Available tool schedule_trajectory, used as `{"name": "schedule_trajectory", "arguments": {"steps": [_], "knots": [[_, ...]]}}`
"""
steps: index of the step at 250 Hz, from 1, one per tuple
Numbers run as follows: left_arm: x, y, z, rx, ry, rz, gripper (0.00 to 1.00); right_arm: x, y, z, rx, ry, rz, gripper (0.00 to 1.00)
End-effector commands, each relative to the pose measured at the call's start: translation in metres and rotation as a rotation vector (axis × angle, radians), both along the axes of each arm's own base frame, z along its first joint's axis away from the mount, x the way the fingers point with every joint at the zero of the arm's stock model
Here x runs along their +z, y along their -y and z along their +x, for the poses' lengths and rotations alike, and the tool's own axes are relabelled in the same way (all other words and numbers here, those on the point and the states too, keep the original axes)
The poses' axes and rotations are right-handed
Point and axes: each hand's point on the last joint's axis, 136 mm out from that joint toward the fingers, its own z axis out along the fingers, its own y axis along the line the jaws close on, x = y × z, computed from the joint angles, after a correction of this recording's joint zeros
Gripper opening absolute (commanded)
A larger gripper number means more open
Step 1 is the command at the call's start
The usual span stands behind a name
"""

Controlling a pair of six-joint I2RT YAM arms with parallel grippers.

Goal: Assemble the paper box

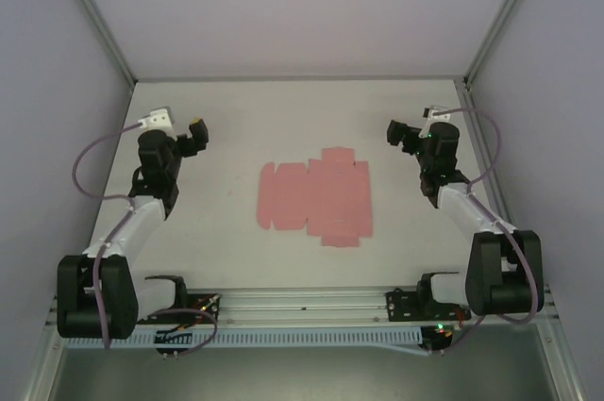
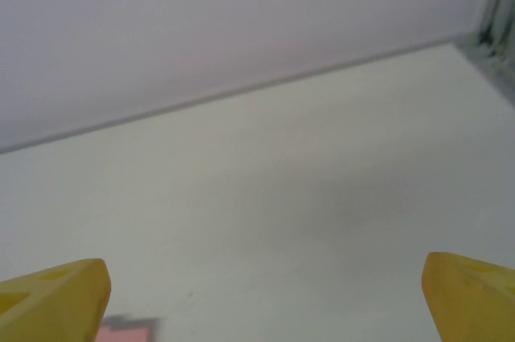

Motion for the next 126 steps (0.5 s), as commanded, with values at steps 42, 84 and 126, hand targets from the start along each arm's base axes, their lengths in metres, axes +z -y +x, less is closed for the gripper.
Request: {"name": "schedule_trajectory", "arguments": {"steps": [42, 84, 126], "knots": [[-0.091, 0.109, -0.027, -0.372, -0.422, -0.193, 0.97, -0.069, -0.085, -0.046, 0.107, -0.381, -0.019, 1.00], [-0.121, 0.150, -0.046, -0.523, -0.578, -0.242, 1.00, -0.106, -0.105, -0.056, 0.135, -0.524, 0.004, 1.00], [-0.149, 0.165, -0.057, -0.580, -0.695, -0.279, 1.00, -0.137, -0.110, -0.060, 0.130, -0.640, 0.008, 0.95]]}}
